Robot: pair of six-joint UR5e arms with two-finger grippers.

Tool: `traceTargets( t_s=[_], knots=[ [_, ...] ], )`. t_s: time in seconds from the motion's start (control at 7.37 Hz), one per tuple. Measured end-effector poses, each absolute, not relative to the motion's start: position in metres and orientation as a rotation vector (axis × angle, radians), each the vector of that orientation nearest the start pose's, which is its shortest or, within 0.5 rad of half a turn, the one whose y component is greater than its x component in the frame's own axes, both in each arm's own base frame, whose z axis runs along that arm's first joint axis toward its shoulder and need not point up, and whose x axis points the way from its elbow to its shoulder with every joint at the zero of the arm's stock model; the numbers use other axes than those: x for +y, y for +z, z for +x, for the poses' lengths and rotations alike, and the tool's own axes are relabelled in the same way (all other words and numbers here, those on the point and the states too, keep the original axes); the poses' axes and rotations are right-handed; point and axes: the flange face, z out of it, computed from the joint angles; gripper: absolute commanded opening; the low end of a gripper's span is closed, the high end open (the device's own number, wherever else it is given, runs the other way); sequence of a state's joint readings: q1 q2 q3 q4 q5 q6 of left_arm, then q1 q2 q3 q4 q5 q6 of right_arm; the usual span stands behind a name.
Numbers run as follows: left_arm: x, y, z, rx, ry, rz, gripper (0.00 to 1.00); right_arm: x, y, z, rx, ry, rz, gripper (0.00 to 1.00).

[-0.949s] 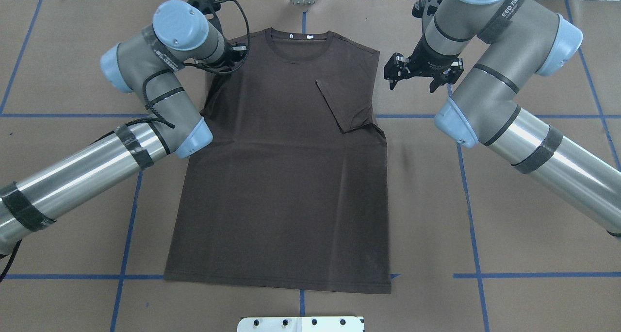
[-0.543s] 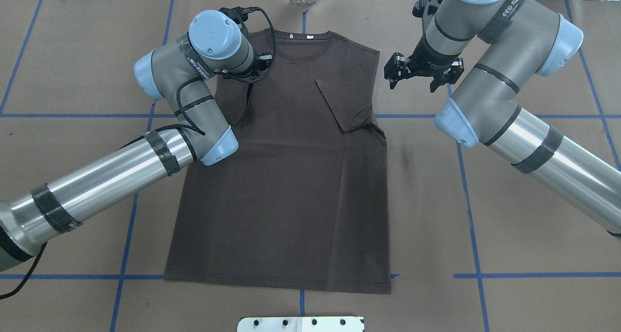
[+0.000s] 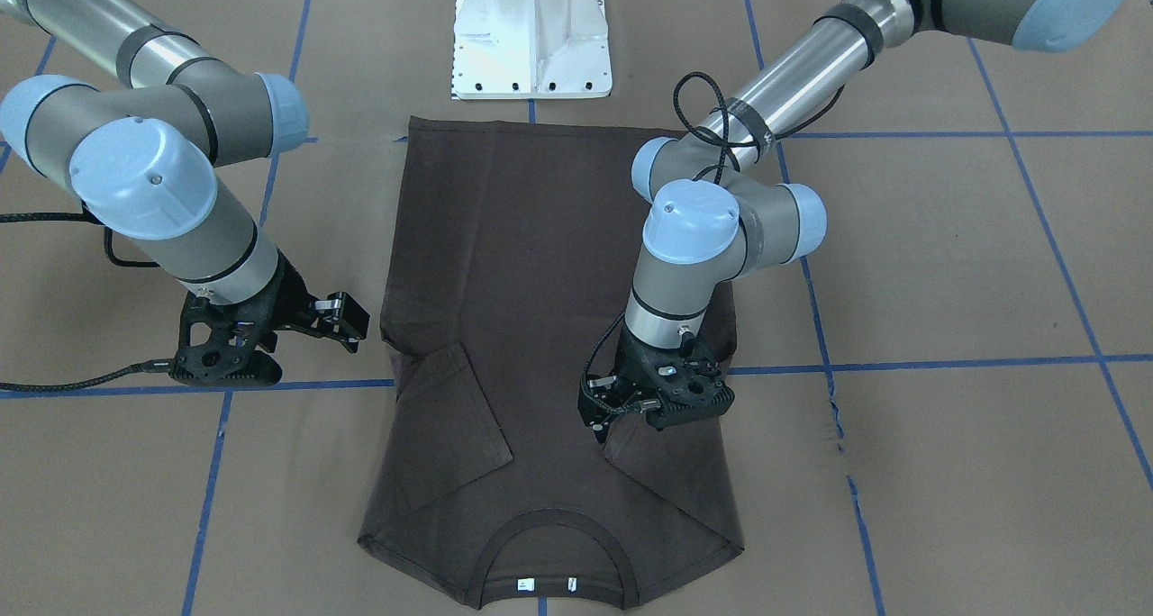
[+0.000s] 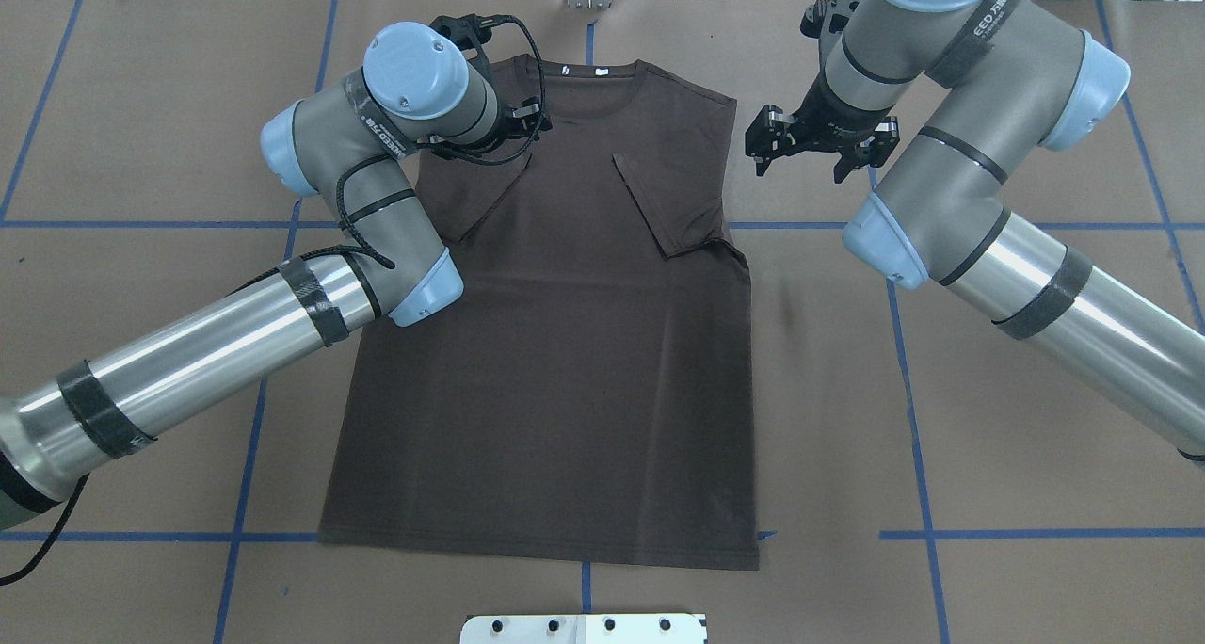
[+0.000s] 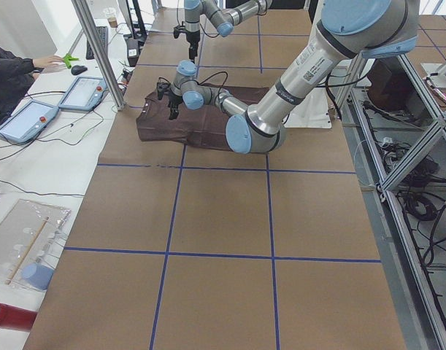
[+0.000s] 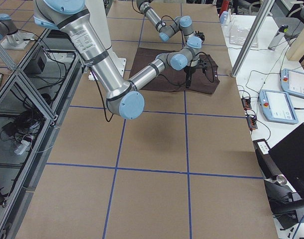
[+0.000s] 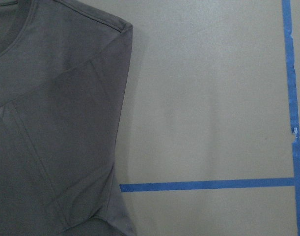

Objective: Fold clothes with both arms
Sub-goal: 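Fold the sleeve nearest the left gripper inward onto the shirt body, then move the right gripper to the hem corner nearest the robot while the left gripper follows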

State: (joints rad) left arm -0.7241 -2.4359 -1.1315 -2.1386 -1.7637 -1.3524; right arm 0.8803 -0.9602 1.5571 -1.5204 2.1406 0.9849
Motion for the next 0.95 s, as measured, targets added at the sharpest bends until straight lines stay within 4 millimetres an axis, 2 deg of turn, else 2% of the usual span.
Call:
traceTargets(
  t_s=[0.14,0.27,0.41,0.68,0.81,0.95],
  knots=[
    [-0.61,0.258,0.521,0.983,-0.326,0.285,1.0,-0.572,0.3,-0.393,-0.843,0.109,-0.002,1.0],
    [-0.59,0.265,0.5,0.982,-0.285,0.283,1.0,-0.539,0.308,-0.406,-0.863,0.133,-0.003,1.0],
    [-0.574,0.264,0.483,0.964,-0.248,0.278,1.0,-0.494,0.315,-0.42,-0.886,0.169,0.007,1.0],
    [-0.551,0.259,0.456,0.946,-0.217,0.274,1.0,-0.392,0.306,-0.463,-0.912,0.277,-0.008,1.0],
    [-0.545,0.258,0.45,0.947,-0.213,0.276,1.0,-0.347,0.303,-0.481,-0.903,0.314,-0.041,1.0],
    [-0.543,0.257,0.447,0.948,-0.211,0.278,1.0,-0.311,0.303,-0.493,-0.865,0.33,-0.073,1.0]
  ],
)
